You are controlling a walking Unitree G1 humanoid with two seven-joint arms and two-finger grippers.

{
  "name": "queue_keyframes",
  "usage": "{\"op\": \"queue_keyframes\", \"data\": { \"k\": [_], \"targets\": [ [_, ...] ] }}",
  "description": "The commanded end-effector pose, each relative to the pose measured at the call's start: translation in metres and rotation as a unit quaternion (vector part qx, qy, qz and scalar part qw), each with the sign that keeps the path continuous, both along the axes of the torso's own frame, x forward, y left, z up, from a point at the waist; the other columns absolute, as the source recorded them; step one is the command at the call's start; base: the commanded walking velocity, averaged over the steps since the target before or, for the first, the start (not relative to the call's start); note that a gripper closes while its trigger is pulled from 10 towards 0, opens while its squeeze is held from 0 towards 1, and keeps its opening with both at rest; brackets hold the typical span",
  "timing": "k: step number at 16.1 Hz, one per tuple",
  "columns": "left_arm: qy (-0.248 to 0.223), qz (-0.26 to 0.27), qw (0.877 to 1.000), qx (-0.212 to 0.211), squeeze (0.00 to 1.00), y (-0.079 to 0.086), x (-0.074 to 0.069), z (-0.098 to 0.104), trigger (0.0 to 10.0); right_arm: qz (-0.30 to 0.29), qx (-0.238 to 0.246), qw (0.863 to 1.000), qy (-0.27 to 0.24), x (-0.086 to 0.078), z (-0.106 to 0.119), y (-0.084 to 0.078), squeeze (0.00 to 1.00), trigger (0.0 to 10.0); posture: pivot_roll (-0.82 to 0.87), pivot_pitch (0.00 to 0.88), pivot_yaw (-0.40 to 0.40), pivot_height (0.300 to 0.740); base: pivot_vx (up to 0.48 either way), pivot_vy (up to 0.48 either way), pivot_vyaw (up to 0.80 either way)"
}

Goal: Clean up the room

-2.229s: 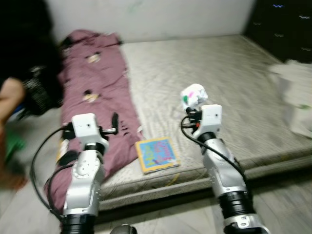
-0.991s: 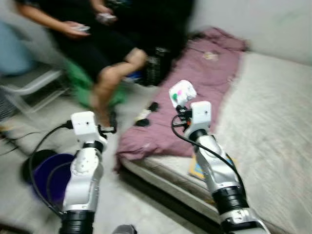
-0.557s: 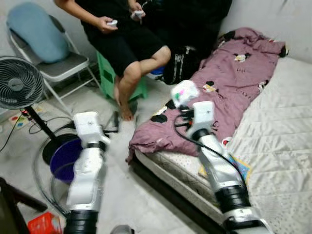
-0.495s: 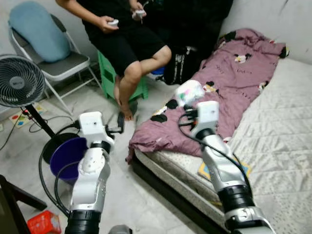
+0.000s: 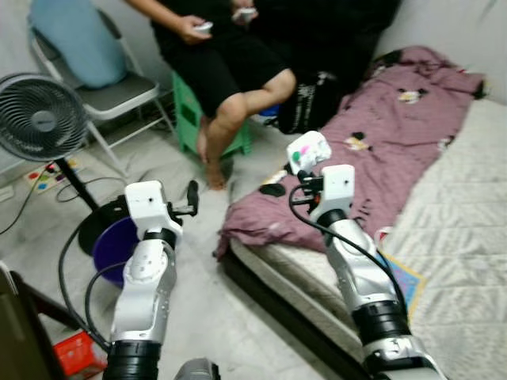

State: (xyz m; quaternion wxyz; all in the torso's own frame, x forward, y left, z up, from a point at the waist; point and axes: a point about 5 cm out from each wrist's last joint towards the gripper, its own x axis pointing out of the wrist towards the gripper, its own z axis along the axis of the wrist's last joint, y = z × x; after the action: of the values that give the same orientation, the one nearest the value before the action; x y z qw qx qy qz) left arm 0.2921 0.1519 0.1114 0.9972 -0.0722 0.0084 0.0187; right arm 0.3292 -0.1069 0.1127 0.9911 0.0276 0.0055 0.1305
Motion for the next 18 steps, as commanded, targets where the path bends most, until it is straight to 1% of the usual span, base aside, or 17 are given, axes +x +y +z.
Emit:
{"op": "queue_keyframes", "data": {
  "k": [1, 3, 8, 14, 17, 18],
  "targets": [
    [-0.003, -0.007, 1.0, -0.001, 0.0, -0.0025, 0.0025, 0.0016, 10.0, -0.004, 0.001, 1.0, -0.006, 0.0027, 0.0032, -0.0018, 0.0, 10.0, -0.03, 0.0, 0.013, 0.74, 0.0, 0.0, 0.0],
    [-0.003, -0.008, 1.0, -0.001, 0.0, -0.0027, 0.0028, 0.0018, 10.0, -0.004, 0.001, 1.0, -0.006, 0.0029, 0.0033, -0.0019, 0.0, 10.0, -0.03, 0.0, 0.012, 0.74, 0.0, 0.152, 0.0],
    [-0.007, -0.01, 1.0, 0.0, 0.0, -0.0035, 0.0035, 0.0026, 10.0, -0.005, 0.001, 1.0, -0.006, 0.0041, 0.0034, -0.0024, 0.0, 10.0, -0.03, 0.0, 0.013, 0.74, 0.0, 0.48, 0.0],
    [-0.026, -0.019, 0.999, 0.003, 0.0, -0.0056, 0.0032, 0.0065, 10.0, -0.003, -0.002, 1.0, -0.007, 0.0047, 0.0026, -0.0029, 0.0, 10.0, -0.03, 0.0, 0.012, 0.74, 0.0, 0.0, 0.0],
    [-0.041, -0.028, 0.999, -0.003, 0.0, -0.0066, 0.0013, 0.0095, 10.0, -0.002, -0.005, 1.0, -0.01, 0.0045, 0.003, -0.0022, 0.0, 10.0, -0.04, 0.0, 0.01, 0.74, 0.0, 0.0, 0.0],
    [-0.042, -0.031, 0.999, -0.003, 0.0, -0.0069, 0.0018, 0.0099, 10.0, -0.002, -0.005, 1.0, -0.01, 0.0049, 0.0035, -0.0019, 0.0, 10.0, -0.04, 0.0, 0.012, 0.74, 0.251, 0.0, 0.0]
  ]
}}
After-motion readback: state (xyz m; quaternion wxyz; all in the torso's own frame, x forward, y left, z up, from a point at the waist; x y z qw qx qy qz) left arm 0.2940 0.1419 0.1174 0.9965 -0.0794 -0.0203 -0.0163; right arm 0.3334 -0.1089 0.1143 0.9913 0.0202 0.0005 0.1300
